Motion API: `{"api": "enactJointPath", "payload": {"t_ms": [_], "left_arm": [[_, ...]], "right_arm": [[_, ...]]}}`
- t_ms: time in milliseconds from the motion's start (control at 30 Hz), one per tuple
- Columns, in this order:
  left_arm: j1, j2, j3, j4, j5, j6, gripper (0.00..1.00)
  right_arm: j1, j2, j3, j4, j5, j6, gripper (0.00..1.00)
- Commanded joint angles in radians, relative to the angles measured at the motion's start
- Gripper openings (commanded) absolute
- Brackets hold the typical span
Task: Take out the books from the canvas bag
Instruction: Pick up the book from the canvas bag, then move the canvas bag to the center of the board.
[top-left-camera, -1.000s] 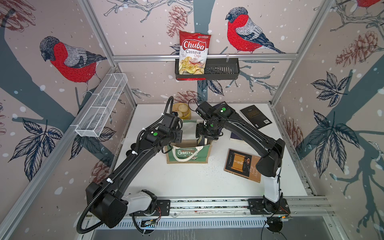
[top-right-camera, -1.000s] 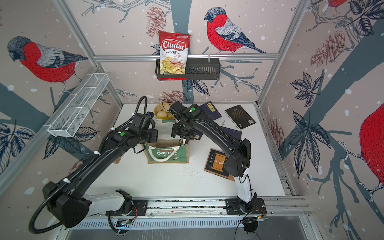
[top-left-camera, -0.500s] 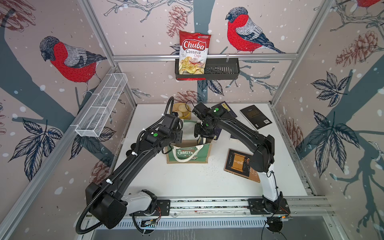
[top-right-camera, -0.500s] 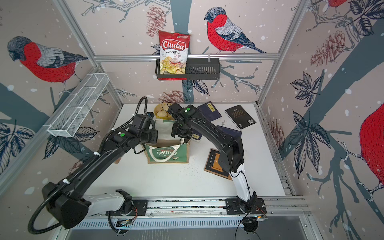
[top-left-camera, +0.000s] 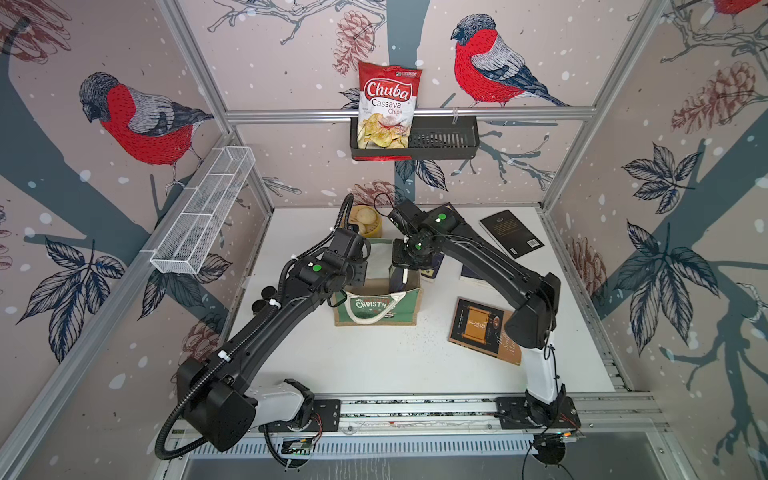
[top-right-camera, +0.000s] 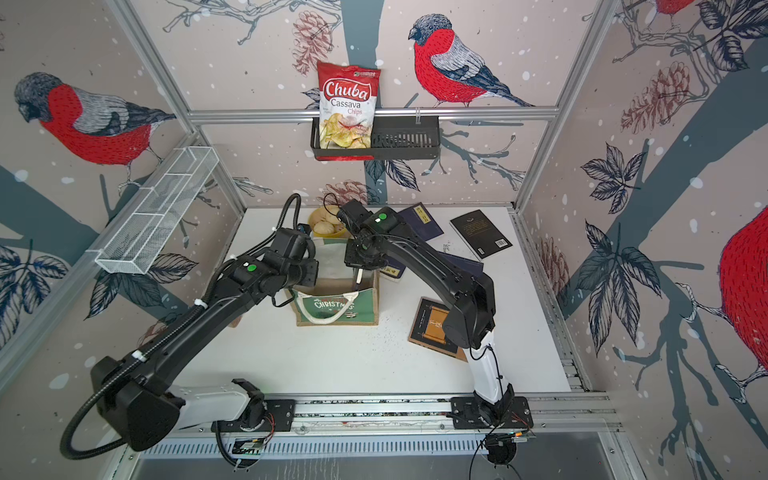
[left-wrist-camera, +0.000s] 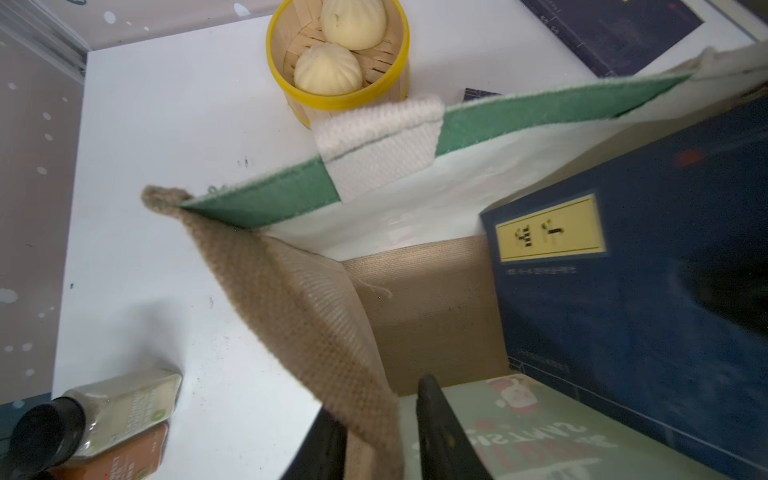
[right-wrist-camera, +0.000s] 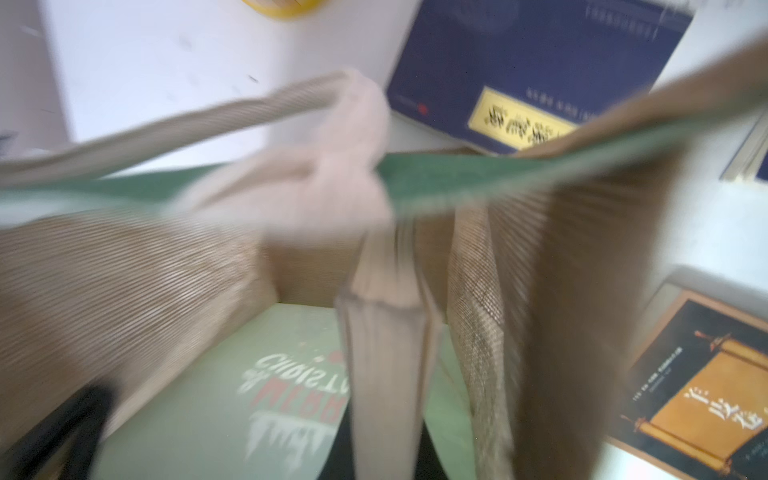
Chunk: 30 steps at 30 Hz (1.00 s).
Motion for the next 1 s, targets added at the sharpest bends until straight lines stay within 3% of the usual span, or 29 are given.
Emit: {"api": "enactJointPath", "payload": {"t_ms": [0,233,333,500,633,767,967], "left_arm": [[-0.001,0.042,0.042,0.010,-0.102,0.004,0.27],[0.023,0.133,0.131,-0.013,-0.201,0.037,0.20],[0.084,0.134,0.137,-0.003,-0.167,0.043,0.20],[0.275,0.130,0.127,0.049,0.057,0.038,0.20],[0.436,0.132,0.103,0.108,0.167,0.017,0.20],[0.584,0.165,0.121,0.161,0.222,-0.020,0.19],[0.667,0.271,0.232,0.216,0.172,-0.088,0.18]], "right_arm": [[-0.006,-0.059,-0.006,0.113,-0.016,-0.066,0.00],[-0.043,-0.181,-0.044,0.146,-0.059,-0.109,0.00],[-0.089,-0.259,-0.107,0.196,-0.066,-0.105,0.00],[-0.210,-0.440,-0.297,0.413,-0.108,-0.071,0.00],[-0.296,-0.530,-0.423,0.534,-0.144,-0.040,0.00],[-0.329,-0.556,-0.459,0.537,-0.174,-0.051,0.00],[-0.366,-0.588,-0.531,0.545,-0.243,-0.061,0.00]]}}
